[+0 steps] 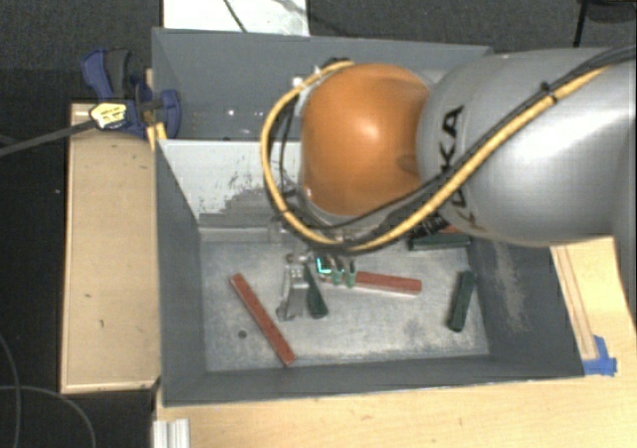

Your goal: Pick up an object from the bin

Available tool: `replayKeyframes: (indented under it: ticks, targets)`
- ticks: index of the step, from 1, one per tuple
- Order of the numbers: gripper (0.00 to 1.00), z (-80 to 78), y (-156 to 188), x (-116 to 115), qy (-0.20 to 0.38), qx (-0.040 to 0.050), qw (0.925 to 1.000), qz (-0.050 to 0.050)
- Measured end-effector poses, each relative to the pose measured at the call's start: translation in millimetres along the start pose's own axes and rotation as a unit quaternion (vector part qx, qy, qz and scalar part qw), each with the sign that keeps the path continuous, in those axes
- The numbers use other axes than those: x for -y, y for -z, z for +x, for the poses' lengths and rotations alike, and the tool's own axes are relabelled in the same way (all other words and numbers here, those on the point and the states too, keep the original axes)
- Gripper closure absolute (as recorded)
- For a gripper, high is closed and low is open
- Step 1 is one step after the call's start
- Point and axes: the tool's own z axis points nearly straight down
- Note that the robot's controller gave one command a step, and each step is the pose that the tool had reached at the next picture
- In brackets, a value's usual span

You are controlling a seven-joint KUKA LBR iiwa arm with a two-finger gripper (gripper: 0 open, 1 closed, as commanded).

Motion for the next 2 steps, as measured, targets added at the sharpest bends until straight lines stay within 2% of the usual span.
replayKeyframes:
  ticks: [1,2]
  targets:
    - [0.0,-2.0,4.1,1.1,-0.002,0.004,1.0,-0.001]
    - [0.0,-11.1,-37.6,11.3,0.007,0.0079,0.9999,-0.002]
